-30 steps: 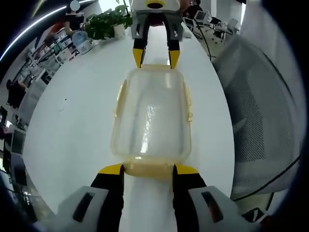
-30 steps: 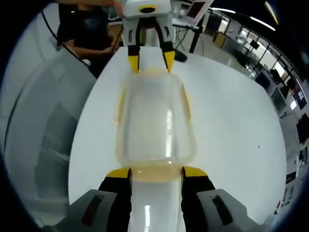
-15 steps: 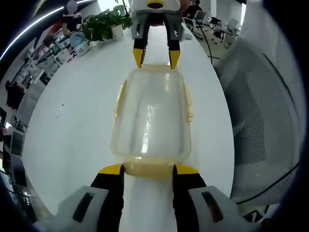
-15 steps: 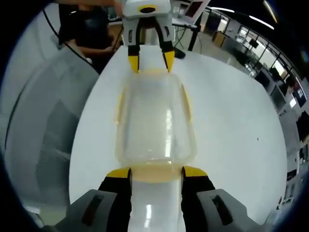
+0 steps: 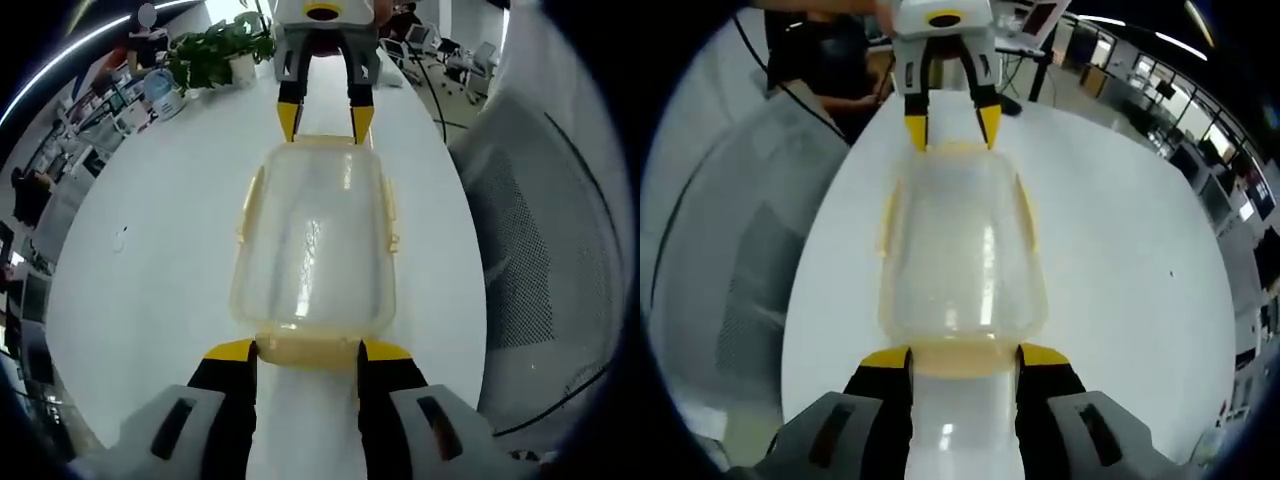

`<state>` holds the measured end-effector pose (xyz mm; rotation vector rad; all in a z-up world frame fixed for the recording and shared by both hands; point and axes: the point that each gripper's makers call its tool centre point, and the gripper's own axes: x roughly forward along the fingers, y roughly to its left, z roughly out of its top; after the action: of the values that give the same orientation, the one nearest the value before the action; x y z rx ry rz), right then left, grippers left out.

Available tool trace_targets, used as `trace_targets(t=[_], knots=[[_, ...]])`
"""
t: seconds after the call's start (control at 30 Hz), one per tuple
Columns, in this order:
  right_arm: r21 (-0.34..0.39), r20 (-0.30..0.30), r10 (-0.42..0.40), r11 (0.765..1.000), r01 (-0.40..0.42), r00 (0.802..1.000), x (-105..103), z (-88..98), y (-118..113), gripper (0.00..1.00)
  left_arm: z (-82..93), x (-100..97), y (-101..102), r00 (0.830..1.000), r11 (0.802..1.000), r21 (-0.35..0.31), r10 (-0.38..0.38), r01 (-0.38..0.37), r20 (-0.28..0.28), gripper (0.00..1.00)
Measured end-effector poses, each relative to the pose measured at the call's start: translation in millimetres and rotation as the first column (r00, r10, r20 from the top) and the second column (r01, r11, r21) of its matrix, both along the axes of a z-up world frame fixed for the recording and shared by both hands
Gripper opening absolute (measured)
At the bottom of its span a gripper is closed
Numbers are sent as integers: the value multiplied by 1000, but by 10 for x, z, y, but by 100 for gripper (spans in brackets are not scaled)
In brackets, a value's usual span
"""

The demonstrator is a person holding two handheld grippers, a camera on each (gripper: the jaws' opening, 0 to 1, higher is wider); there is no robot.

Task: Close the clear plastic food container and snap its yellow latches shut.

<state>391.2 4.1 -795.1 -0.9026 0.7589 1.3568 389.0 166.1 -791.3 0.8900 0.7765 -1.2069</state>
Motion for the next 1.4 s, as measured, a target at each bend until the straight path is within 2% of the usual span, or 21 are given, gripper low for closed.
trace_targets(t=[1.03,1.4], knots=[[-26,1,-14,1000,14,1000,23,44,-639,39,-8,76,-647,999,999,-21,-32,31,-9,39],[-26,-5,-30,999,30,1000,14,33,-813,39,11,81,-815,999,999,-31,-44,44,-6,39]])
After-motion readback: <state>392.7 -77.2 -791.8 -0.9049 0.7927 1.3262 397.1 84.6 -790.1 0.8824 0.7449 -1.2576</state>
